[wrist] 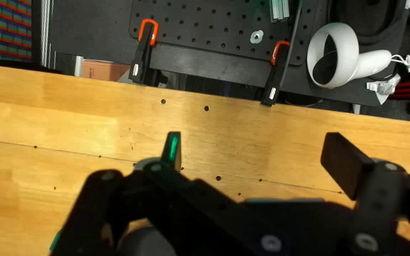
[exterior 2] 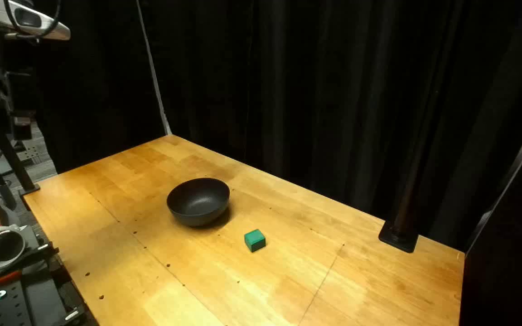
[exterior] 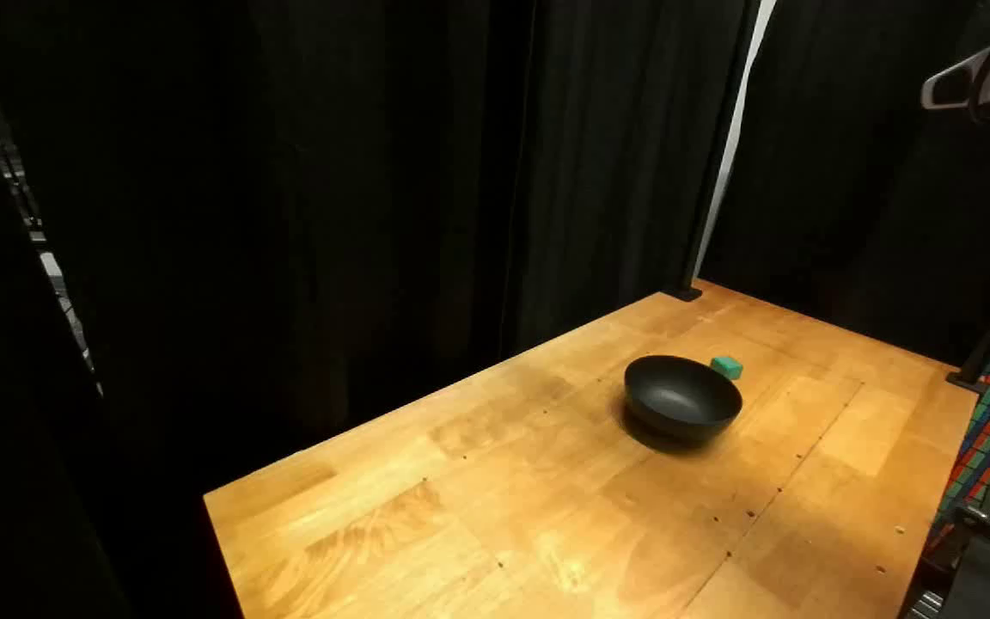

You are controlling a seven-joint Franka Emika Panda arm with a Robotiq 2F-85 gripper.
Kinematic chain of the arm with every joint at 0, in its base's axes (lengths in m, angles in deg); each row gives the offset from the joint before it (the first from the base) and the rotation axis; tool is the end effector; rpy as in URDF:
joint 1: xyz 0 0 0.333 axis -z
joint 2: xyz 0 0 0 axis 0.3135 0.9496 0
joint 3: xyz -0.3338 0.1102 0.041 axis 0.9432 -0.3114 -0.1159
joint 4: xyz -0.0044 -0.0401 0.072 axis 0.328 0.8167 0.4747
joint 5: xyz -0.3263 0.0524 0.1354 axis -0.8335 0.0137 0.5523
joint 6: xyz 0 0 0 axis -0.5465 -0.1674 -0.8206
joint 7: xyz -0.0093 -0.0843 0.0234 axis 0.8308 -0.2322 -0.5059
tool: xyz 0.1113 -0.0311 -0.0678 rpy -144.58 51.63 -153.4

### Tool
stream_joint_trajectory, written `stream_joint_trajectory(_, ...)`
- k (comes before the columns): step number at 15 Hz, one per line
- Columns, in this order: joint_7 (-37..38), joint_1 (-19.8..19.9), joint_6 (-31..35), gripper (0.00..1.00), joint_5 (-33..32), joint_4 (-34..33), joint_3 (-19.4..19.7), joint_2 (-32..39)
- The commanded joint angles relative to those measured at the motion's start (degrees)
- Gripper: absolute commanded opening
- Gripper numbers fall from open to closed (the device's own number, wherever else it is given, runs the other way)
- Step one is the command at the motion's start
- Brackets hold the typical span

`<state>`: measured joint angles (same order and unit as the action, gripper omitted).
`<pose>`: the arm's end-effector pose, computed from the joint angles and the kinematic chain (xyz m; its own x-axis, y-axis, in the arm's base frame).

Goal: Put the green cube in the black bowl

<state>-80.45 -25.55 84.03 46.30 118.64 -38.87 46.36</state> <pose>0.2401 0.0826 0.4497 0.9441 0.1769 -0.2782 0.2124 -0.9717 0.1032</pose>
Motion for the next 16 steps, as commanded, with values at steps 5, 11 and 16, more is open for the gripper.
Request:
stream_joint_trajectory(5, 0.33, -0.65, -0.14, 1.00, -0.28, 0.94, 0.58, 0.68)
stream_joint_trajectory(11, 0.33, -0.66, -0.13, 1.00, -0.28, 1.32, 0.60, 1.14)
stream_joint_trajectory(16, 0.33, -0.66, -0.13, 1.00, -0.28, 1.32, 0.60, 1.14)
